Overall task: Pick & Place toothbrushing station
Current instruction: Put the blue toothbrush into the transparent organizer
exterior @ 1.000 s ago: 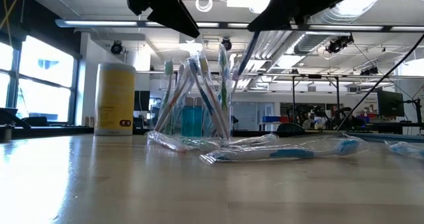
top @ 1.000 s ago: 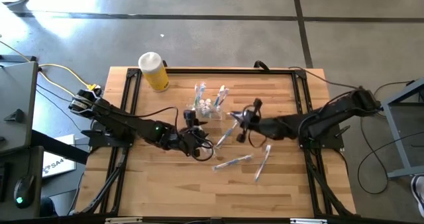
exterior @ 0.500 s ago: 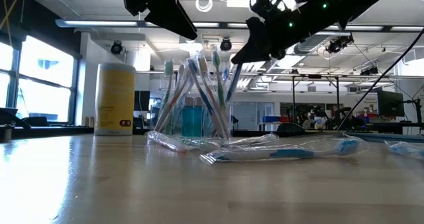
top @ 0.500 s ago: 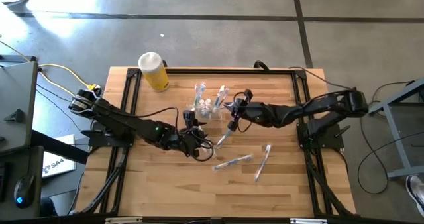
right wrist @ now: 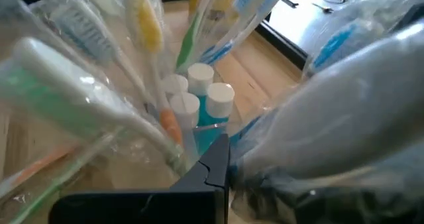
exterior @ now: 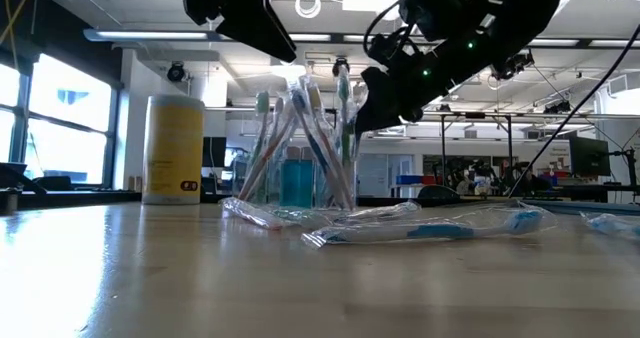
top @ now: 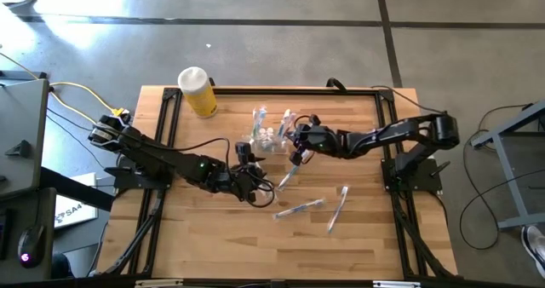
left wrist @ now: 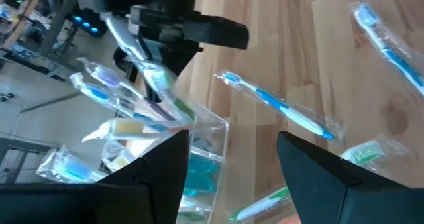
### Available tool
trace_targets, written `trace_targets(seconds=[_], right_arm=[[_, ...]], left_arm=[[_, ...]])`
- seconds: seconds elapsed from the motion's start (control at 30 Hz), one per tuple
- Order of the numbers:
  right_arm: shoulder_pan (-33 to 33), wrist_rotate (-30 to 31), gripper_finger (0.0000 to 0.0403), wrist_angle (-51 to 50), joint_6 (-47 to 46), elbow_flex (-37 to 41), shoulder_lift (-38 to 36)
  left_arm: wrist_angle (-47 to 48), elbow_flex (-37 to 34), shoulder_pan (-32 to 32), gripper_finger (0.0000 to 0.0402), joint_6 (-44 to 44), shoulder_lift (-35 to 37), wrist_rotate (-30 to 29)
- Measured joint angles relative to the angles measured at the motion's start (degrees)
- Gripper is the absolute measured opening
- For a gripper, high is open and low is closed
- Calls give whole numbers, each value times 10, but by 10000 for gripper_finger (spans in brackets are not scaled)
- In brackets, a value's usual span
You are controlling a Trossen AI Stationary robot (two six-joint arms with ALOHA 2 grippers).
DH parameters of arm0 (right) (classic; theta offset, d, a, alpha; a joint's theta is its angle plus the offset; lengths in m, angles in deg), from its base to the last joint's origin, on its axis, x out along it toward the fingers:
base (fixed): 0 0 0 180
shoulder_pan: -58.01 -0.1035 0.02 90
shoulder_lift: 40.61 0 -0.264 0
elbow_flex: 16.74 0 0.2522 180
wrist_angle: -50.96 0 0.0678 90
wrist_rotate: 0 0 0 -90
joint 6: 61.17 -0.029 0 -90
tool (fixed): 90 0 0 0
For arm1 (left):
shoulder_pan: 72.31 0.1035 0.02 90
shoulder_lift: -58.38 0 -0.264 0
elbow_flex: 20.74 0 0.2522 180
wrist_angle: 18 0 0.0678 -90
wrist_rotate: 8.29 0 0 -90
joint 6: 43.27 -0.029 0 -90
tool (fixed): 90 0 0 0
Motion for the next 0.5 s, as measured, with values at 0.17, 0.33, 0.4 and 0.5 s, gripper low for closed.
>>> trace_targets(seconds=[0.17,0.33,0.4,0.5], right_arm=[[15,-24,18,-33,-26,-1,1],[22,-24,13,-69,-28,0,1],[21,-23,17,-69,-28,0,1],[21,-24,17,-69,-28,0,1]], left_arm=[[7,0,0,221,6,0,7],[15,0,0,221,15,0,7],[18,0,0,221,17,0,7],[25,0,0,221,25,0,7]])
